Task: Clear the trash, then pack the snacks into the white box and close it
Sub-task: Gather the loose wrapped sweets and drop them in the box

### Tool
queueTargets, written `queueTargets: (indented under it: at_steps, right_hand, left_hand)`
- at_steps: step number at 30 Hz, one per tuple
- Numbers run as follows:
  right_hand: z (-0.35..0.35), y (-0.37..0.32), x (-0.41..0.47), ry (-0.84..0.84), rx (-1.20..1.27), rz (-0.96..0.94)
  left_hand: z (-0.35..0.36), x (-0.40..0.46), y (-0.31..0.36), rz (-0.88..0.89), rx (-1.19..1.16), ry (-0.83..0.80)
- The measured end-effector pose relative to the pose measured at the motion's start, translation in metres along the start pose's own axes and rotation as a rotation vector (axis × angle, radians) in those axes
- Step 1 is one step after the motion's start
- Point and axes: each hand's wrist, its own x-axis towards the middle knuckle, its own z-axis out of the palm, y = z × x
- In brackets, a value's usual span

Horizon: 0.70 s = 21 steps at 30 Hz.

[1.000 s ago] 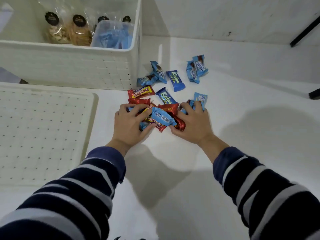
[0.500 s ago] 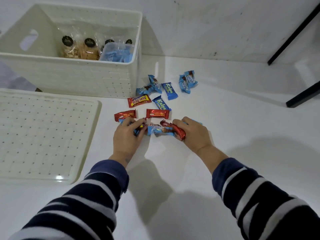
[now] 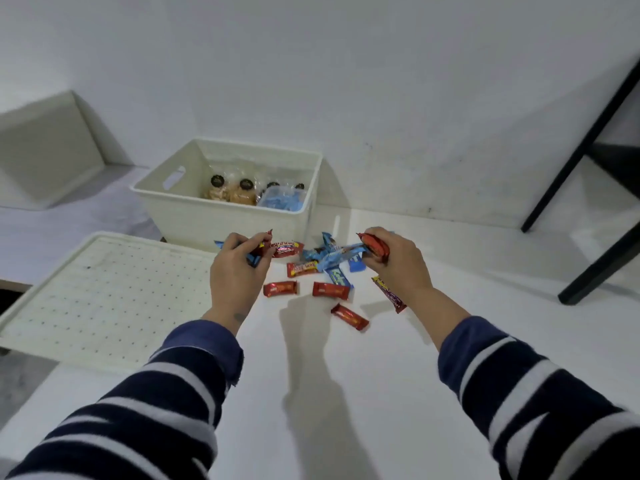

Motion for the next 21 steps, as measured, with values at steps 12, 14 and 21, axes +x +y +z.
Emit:
queueTargets:
  at_steps: [12,14,21]
  right_hand:
    - [0.028,-0.103,0.13,0.099,0.176,-0.055]
    - [0.049,-0.124,0.161,0.094,0.176,-0.03]
    - [0.153,-0.165,0.253,0.074,0.305,0.089]
  left_hand:
    - [-0.055,0.151,-0.042,0.004,-0.064,0.011]
    - [-0.059,0.185,-0.061,0.001,-0.052,-0.042]
    - [-0.031,0.279,-0.136,-0.052,-0.049,-0.26]
